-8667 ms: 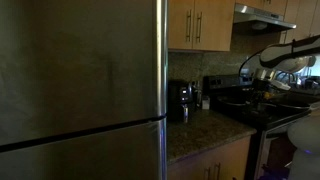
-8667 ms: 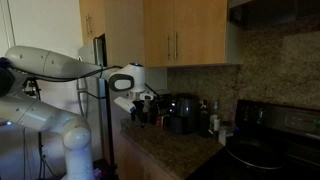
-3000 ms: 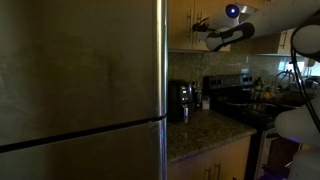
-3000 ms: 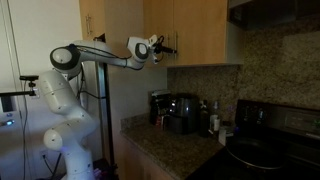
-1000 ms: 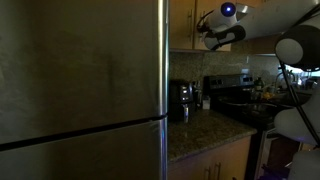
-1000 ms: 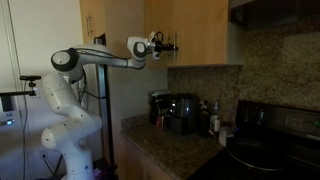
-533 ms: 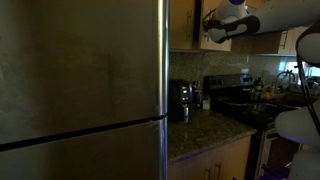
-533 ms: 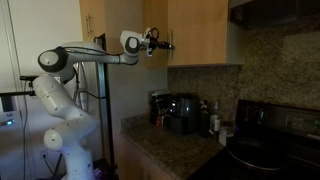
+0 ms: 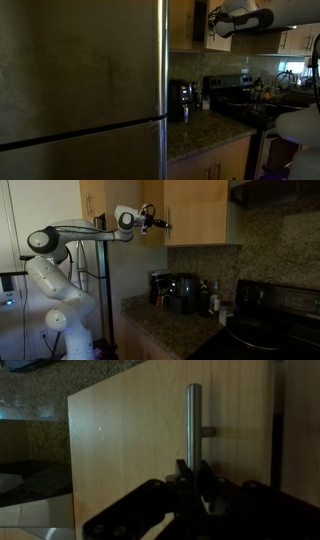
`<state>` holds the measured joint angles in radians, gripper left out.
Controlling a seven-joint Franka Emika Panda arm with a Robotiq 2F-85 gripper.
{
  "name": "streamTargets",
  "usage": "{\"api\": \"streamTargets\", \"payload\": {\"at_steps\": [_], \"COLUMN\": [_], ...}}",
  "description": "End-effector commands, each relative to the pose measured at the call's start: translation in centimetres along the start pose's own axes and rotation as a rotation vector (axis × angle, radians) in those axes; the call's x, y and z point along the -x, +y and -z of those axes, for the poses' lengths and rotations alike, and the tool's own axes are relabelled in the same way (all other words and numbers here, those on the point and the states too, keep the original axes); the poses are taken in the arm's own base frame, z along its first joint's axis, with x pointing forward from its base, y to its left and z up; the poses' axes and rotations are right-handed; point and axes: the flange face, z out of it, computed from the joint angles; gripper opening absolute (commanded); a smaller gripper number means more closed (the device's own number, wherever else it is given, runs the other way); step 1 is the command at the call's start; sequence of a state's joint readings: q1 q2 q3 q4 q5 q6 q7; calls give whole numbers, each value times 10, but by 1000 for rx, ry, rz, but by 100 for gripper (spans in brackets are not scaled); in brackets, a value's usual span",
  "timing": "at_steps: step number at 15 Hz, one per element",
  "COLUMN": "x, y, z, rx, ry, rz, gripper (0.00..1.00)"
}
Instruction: Open the door of the kitchen cabinet
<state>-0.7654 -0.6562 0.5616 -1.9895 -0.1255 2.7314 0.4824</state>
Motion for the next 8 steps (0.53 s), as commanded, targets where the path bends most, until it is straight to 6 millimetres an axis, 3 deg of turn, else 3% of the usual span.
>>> {"api": "streamTargets", "payload": {"at_steps": [1,3,8], "x": [-6,-18,-20], "y": [27,64,89], "z": [-10,-3,31], "rx": [110,168,201], "ry": [6,18,-44], "rz": [-3,-38,-96], "gripper": [0,0,0]}}
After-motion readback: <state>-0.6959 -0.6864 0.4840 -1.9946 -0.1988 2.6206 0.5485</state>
